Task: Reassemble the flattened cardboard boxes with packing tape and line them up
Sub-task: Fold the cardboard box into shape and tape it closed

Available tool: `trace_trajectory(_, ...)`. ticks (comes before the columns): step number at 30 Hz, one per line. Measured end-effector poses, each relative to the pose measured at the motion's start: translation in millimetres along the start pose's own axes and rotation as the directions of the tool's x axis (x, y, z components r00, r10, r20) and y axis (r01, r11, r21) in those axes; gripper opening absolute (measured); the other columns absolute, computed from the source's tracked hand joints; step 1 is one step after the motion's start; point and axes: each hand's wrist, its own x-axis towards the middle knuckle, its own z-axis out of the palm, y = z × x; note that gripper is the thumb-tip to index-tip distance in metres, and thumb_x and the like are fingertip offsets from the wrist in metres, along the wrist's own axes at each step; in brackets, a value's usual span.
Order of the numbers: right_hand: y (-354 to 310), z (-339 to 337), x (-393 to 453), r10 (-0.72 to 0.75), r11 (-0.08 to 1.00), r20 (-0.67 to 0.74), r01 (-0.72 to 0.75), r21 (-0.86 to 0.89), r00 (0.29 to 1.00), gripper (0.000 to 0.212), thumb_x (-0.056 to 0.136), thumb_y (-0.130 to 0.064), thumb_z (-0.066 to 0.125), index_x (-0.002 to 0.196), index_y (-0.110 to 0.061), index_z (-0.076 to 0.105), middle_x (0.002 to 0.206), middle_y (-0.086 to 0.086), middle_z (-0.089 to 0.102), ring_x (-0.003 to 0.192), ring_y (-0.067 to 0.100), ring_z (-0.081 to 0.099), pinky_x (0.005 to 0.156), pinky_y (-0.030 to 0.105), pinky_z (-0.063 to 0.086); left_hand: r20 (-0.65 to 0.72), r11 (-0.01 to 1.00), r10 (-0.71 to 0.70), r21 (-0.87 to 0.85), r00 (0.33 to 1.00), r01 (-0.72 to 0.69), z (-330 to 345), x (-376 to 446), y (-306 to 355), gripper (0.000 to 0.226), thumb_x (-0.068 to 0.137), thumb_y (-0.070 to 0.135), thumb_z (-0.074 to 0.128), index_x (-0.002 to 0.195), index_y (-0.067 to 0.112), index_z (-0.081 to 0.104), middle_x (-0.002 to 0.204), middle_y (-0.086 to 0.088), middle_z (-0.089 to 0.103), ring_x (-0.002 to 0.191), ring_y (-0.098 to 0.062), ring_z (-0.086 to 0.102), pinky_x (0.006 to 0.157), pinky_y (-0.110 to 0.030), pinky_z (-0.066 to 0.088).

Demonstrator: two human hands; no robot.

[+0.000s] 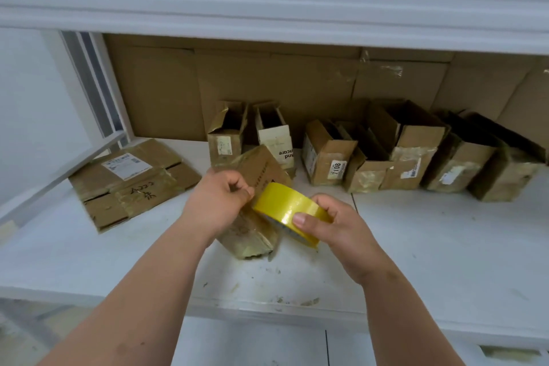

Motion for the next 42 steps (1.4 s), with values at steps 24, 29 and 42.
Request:
trace_trajectory(24, -8, -51, -26, 0.008, 0.994, 0.032, -0.004, -0.111, 0.999, 0.063, 0.059, -0.065, 0.069, 0.083, -0.006, 0.064, 0.074, 0.01, 0.064, 0.071, 0.024, 0.063, 0.07, 0.038, 0.044, 0.119, 0.74, -0.24, -0.62, 0.963, 0.261, 3, -18, 21, 0.019, 0.105, 0.018, 0.045, 0.088, 0.017, 0.051, 0.108, -0.007, 0.056, 0.101, -0.029, 0.07, 0.084, -0.034, 0.059)
trace_trajectory(29, -13, -52, -30, 0.039, 0.998, 0.159, -0.045, 0.036, 0.986, 0.059, 0.06, -0.044, 0.074, 0.098, 0.001, 0.068, 0.096, 0.029, 0.067, 0.088, 0.037, 0.068, 0.077, 0.037, 0.047, 0.154, 0.662, -0.275, -0.685, 0.949, 0.303, -3, -16, 15, 0.023, 0.105, 0.007, 0.04, 0.084, 0.012, 0.046, 0.108, -0.014, 0.052, 0.105, -0.03, 0.068, 0.082, -0.033, 0.057)
trace_trajectory(42, -38, -45, -34, 0.051, 0.997, 0.153, -0.059, 0.05, 0.987, 0.051, 0.057, -0.049, 0.078, 0.09, -0.011, 0.072, 0.087, 0.013, 0.073, 0.079, 0.023, 0.07, 0.066, 0.027, 0.052, 0.276, 0.778, -0.164, -0.554, 0.947, 0.296, -18, -17, 6, 0.027, 0.11, 0.02, 0.028, 0.086, 0.018, 0.039, 0.107, -0.009, 0.075, 0.1, -0.014, 0.072, 0.097, -0.039, 0.038)
